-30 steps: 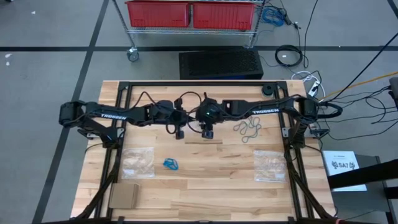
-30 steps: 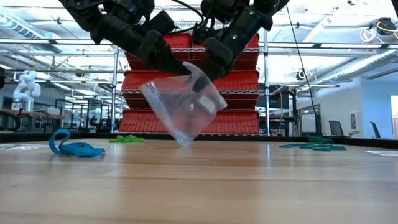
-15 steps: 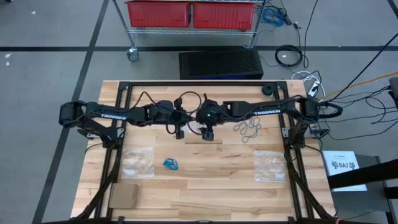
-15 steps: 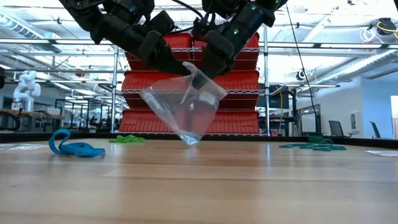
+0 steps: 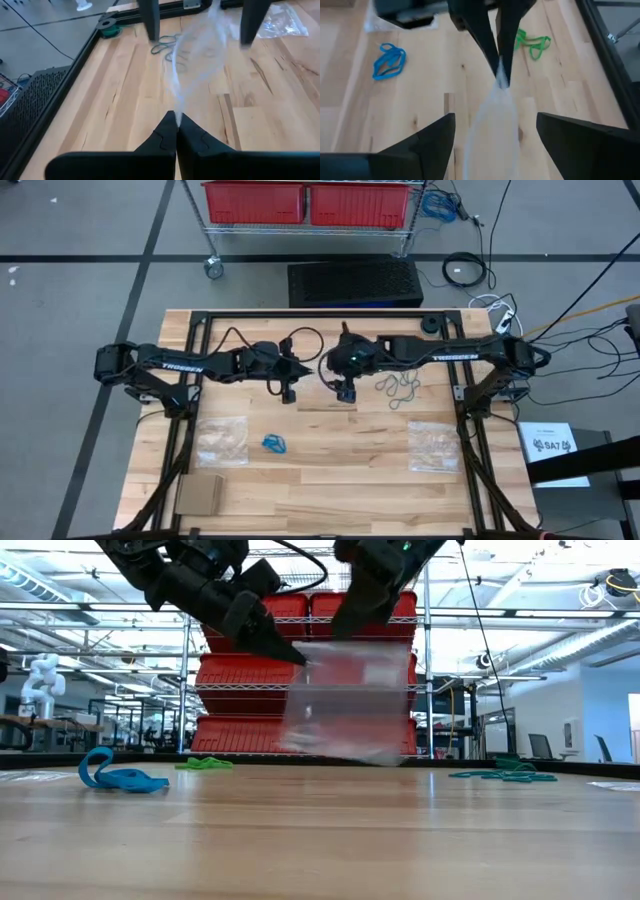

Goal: Sort rubber bands
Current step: Open the top transparent zip lock bag, then put the blue rubber band into the open transparent zip lock bag

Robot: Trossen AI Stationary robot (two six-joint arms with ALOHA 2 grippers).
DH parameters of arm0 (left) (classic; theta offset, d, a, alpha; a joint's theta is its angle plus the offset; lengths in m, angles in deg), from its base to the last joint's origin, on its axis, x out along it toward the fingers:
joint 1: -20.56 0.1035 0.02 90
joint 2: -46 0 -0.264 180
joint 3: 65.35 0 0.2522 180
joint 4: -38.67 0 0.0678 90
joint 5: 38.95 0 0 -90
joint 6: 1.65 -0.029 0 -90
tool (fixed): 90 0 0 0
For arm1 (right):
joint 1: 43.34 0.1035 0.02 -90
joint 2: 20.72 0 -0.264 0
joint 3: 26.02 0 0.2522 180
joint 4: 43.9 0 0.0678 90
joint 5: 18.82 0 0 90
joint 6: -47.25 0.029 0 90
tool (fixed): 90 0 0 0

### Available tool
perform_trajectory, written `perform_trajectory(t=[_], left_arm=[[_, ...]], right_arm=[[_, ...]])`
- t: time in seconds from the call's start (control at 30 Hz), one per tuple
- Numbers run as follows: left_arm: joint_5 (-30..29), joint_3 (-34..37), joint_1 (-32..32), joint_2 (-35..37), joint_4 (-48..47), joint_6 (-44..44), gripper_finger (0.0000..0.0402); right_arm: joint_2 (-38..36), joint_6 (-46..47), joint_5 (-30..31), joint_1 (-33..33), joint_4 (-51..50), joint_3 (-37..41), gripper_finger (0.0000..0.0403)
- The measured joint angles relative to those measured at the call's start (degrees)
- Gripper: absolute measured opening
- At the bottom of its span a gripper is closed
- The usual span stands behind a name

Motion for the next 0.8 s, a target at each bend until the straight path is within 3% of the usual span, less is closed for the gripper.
perform_trajectory(t=[0.2,0.37,0.47,0.63,0.8], left_arm=[[-0.5,0.0,0.07,0.01,-1.52,-0.03,0.0],[-1.74,0.0,0.11,0.02,-1.87,-0.06,0.0],[-1.76,0.0,0.11,0.02,-1.81,-0.07,0.0],[-1.76,0.0,0.11,0.02,-1.8,-0.07,0.0],[-1.76,0.0,0.15,0.02,-2.32,-0.09,0.0]], right_arm=[[-8.06,0.03,3.37,0.0,-6.34,-0.02,0.0272],[-13.91,6.01,11.66,-0.71,-22.99,-0.08,0.0271],[-14.71,10.9,12.53,-1.38,-28.79,2.53,0.0264],[-14.93,14.38,11.54,-3.05,-25.1,15.58,0.0249],[-14.8,15.68,4.92,-8.63,-10.09,30.54,0.0245]])
